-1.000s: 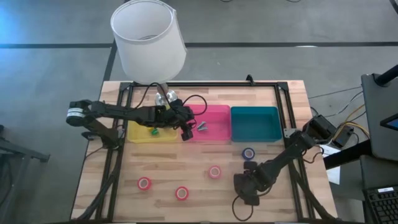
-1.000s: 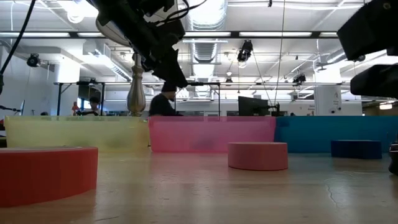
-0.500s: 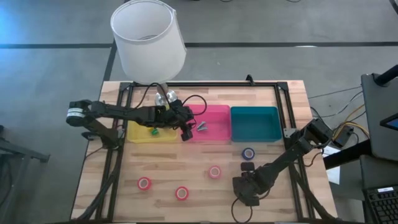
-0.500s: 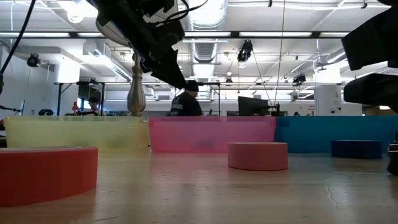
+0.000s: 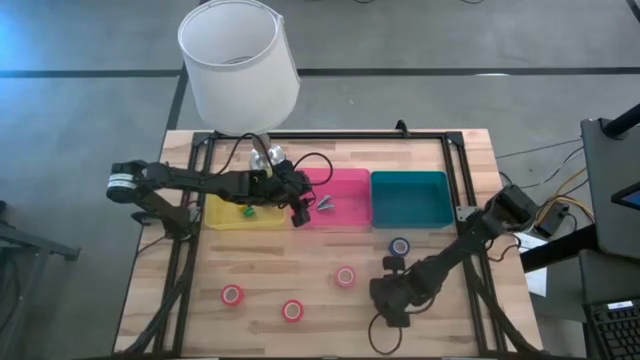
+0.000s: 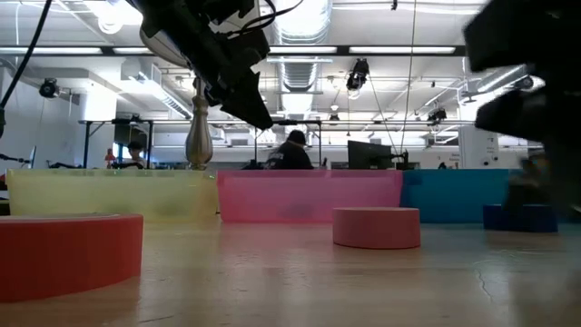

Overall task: Pick and place Stapler, Stapler remover, tape
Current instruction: Put the black staple remover into the pink bin

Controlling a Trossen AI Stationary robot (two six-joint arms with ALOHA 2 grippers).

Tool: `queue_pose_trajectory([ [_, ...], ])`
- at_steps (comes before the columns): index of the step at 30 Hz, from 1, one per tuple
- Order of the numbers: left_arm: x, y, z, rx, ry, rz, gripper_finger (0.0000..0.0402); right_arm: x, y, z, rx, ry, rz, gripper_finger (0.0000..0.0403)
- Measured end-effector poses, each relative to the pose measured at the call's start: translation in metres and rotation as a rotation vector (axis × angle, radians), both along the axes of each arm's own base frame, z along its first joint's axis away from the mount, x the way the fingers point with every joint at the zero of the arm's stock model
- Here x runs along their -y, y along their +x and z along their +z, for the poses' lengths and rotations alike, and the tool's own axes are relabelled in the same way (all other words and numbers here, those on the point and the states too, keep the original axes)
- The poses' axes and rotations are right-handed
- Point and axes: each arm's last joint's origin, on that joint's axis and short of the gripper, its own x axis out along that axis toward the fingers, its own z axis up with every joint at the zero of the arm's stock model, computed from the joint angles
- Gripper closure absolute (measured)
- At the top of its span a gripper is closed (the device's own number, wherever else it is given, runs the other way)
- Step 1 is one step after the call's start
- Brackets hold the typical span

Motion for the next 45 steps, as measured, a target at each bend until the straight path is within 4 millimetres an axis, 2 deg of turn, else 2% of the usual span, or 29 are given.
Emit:
queue_pose_trajectory([
  [6,0.003,-0.002,0.003,0.007,-0.005,-0.014,0.0229,0.019,0.008,0.017,0.087,-0.051,-0.062,0.0317],
  [10,0.008,-0.006,0.01,0.029,-0.028,-0.056,0.0229,0.041,0.02,0.027,0.189,-0.159,-0.121,0.0318],
  [18,0.024,-0.019,0.029,0.081,-0.03,-0.114,0.0229,0.111,0.049,0.037,0.238,-0.417,-0.184,0.031],
  [21,0.032,-0.024,0.032,0.069,-0.031,-0.139,0.0229,0.136,0.06,0.046,0.241,-0.441,-0.213,0.0309],
  [27,0.044,-0.026,0.029,0.037,-0.04,-0.173,0.0229,0.172,0.077,0.068,0.263,-0.443,-0.227,0.0311],
  [30,0.051,-0.026,0.03,0.06,-0.093,-0.15,0.0229,0.198,0.081,0.062,0.238,-0.389,-0.317,0.0311],
  [33,0.062,-0.026,0.031,0.078,-0.113,-0.169,0.0229,0.223,0.081,0.046,0.173,-0.257,-0.397,0.0311],
  [36,0.072,-0.027,0.031,0.08,-0.109,-0.211,0.0229,0.241,0.081,0.03,0.119,-0.217,-0.455,0.0311],
  [40,0.081,-0.029,0.032,0.08,-0.105,-0.235,0.0229,0.254,0.082,0.019,0.08,-0.214,-0.458,0.0312],
  [45,0.085,-0.03,0.032,0.091,-0.105,-0.192,0.0229,0.261,0.083,0.012,0.061,-0.222,-0.435,0.0309],
])
